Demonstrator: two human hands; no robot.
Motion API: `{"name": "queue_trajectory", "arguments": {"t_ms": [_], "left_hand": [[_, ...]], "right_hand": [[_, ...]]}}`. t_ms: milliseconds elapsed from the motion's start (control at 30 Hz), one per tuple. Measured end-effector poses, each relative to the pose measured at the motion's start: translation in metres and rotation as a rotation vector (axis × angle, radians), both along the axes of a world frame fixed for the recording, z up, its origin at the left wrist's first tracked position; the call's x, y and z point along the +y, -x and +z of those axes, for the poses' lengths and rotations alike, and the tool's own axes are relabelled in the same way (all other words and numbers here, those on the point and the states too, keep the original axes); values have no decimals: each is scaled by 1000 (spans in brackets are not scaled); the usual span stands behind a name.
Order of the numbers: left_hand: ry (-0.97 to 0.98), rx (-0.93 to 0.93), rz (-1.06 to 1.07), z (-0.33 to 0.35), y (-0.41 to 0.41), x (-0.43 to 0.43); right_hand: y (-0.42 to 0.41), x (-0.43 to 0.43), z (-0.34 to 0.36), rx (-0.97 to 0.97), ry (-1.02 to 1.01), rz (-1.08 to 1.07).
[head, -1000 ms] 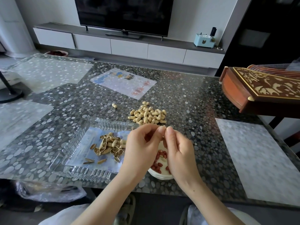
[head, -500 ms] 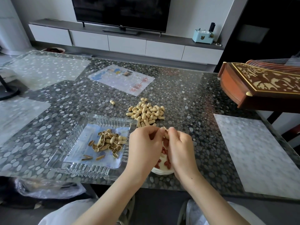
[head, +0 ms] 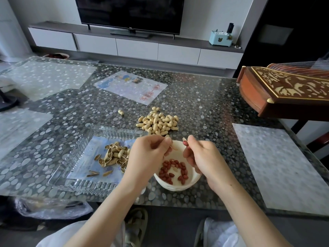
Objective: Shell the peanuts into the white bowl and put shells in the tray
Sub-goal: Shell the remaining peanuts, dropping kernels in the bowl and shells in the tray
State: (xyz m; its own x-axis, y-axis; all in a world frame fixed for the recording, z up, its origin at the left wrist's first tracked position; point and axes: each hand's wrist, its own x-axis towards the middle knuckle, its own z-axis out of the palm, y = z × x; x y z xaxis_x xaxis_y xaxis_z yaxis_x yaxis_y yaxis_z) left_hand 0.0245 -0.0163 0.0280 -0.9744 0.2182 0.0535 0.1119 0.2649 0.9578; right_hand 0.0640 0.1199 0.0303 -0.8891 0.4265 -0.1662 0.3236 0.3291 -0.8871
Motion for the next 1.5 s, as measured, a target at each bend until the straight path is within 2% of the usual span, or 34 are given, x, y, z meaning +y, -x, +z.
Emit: {"name": "queue_trajectory", "arguments": {"t_ms": [133,200,333,500,533,700,867,967,1033,1100,1200,1400,1500], "left_hand": [[290,120,-11,-3,9,-5],[339,137,11,-4,13,-8],[350,149,77,-3,24,-21],[474,88,179,-4,50,-58],[512,79,196,-5,54,-65],[625,49,230,-12,66,-85],[665,63,233,-18,72,-90],[668,64,234,-18,75,-92],[667,74,240,-17,76,-92],[654,88,244,-17,76,-91],[609,106,251,-15,76,-89],[571,135,239,-14,74,-84],[557,157,211,-14,74,-82]], "right_hand": [[-6,7,-3,62,-635,181],[-5,10,-7,60,-740,220],[0,17,-12,114,-546,188],[11,5,0,153,-24,217],[14,-2,3,156,13,261],[44,-53,1,184,-261,470],[67,-79,-4,84,-511,616],[91,-55,-4,48,-642,428],[113,-29,-9,-73,-737,278],[131,-9,-17,-217,-771,286],[142,-2,-20,-339,-765,491],[147,-7,-22,-364,-930,619],[143,-8,-20,-348,-941,639]]}}
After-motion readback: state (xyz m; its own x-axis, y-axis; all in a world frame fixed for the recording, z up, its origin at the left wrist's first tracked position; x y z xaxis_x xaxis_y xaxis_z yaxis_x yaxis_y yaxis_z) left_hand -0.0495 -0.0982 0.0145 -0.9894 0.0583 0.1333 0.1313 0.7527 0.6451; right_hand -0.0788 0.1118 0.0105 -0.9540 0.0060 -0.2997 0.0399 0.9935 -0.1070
